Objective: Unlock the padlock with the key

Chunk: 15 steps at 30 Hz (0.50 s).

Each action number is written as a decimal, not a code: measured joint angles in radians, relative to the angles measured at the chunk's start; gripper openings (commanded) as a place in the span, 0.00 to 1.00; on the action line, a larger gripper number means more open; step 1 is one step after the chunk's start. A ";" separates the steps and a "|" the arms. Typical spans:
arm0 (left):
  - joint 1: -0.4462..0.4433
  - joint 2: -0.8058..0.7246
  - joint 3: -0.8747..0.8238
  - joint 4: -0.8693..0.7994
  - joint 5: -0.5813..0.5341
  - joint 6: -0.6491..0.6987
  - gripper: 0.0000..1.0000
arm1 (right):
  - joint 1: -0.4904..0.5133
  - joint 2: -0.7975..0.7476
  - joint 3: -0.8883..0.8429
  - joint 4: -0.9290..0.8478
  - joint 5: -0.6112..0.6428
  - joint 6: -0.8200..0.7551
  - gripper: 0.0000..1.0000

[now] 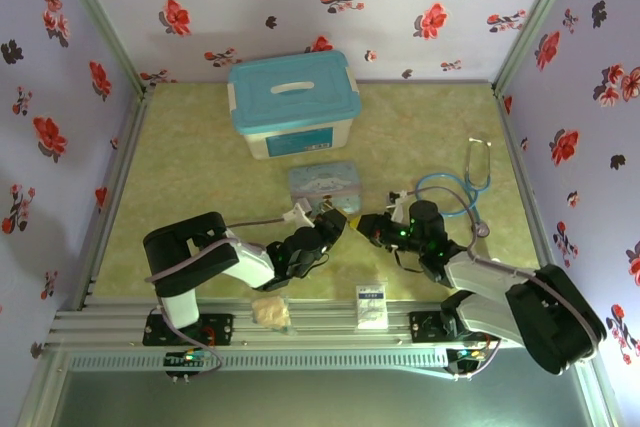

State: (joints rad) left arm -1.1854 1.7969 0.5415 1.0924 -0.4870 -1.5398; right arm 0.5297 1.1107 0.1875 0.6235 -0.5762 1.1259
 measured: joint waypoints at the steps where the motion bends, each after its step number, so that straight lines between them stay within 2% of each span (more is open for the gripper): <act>1: 0.000 0.000 0.000 0.000 -0.002 0.000 0.00 | -0.001 -0.012 -0.004 -0.011 0.002 -0.001 0.00; 9: 0.000 0.000 0.000 0.001 -0.003 0.000 0.00 | -0.002 -0.035 -0.009 -0.057 0.015 -0.018 0.00; 15: 0.000 0.000 -0.002 0.020 -0.004 0.000 0.00 | -0.002 0.004 -0.009 -0.053 0.019 -0.018 0.00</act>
State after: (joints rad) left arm -1.1854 1.7969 0.5396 1.1122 -0.4911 -1.5398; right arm 0.5282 1.1145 0.1783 0.5705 -0.5571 1.1084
